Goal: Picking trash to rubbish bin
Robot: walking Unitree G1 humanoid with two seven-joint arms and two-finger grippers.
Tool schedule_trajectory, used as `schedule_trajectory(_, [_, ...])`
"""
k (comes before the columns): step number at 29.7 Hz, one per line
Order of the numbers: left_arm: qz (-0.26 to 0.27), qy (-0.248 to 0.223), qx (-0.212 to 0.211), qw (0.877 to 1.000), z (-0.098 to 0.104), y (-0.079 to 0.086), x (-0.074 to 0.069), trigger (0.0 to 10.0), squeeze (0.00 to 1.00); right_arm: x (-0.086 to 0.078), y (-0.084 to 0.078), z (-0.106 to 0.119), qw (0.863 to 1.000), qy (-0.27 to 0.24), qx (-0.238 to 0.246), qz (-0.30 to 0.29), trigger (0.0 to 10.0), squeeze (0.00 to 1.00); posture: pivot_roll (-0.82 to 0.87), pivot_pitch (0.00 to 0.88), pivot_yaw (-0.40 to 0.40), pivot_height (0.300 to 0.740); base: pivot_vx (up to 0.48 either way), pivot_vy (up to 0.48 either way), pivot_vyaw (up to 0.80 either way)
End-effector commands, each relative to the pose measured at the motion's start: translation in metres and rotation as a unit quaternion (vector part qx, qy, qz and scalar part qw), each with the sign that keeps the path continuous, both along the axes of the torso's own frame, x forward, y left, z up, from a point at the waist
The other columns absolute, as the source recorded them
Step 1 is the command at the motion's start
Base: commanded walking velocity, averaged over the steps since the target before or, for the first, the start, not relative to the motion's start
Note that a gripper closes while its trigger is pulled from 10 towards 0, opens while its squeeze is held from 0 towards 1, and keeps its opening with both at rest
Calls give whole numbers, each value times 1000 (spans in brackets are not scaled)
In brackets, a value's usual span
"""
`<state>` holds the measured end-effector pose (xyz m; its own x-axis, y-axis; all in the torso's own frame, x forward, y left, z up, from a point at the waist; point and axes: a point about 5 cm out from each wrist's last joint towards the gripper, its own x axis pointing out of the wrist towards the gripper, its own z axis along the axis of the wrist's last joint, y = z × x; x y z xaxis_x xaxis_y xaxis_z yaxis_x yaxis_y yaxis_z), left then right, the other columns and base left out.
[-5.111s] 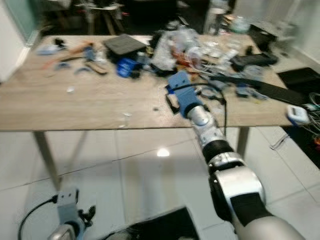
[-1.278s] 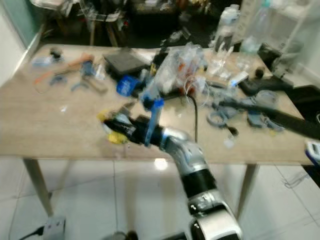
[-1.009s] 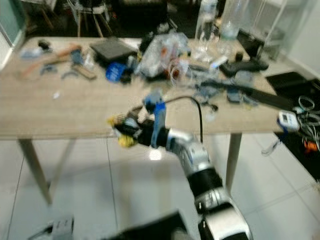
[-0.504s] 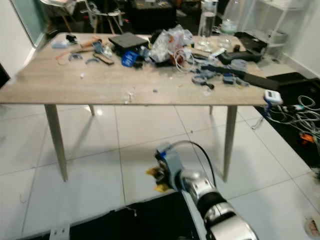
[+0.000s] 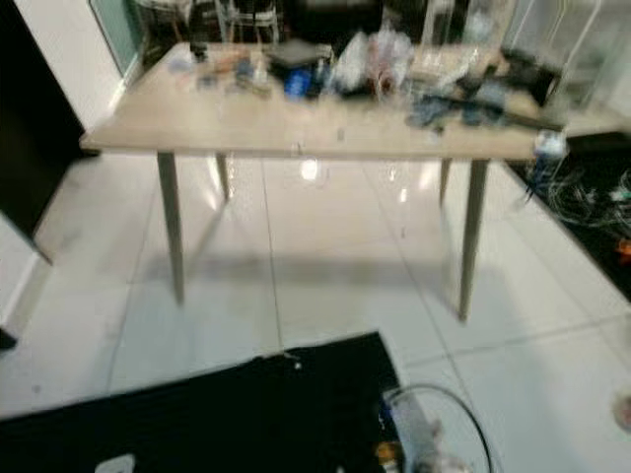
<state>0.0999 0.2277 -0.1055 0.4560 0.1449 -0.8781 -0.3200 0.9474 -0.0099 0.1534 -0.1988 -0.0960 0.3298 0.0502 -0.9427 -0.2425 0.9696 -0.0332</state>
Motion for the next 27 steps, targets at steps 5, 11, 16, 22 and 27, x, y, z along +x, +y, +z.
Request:
schedule_trajectory(5, [-4,10,1,1000,-1,1,-5,10000,0,-18,-3,-6,1000,24,-19,-5,10000,0,71,30,1,740,-471,0,0])
schedule_trajectory(11, [-7,9,1,1000,-1,1,-4,10000,0,-22,-1,-8,999,31,-25,9,10000,0,69,30,3,740,-456,0,0])
schedule_trajectory(16, [-7,8,0,1000,-1,1,-4,10000,0,-18,3,-7,999,22,-23,16,10000,0,71,30,2,740,-399,0,0])
schedule_trajectory(22, [-4,7,0,1000,-1,1,-5,10000,0,-18,-3,-7,999,23,-33,25,10000,0,79,33,-2,740,0,0,-101])
schedule_trajectory(27, [-6,8,-2,1000,-2,-1,-6,10000,0,-26,-8,-8,998,30,-38,26,10000,0,82,34,-2,740,0,0,-775])
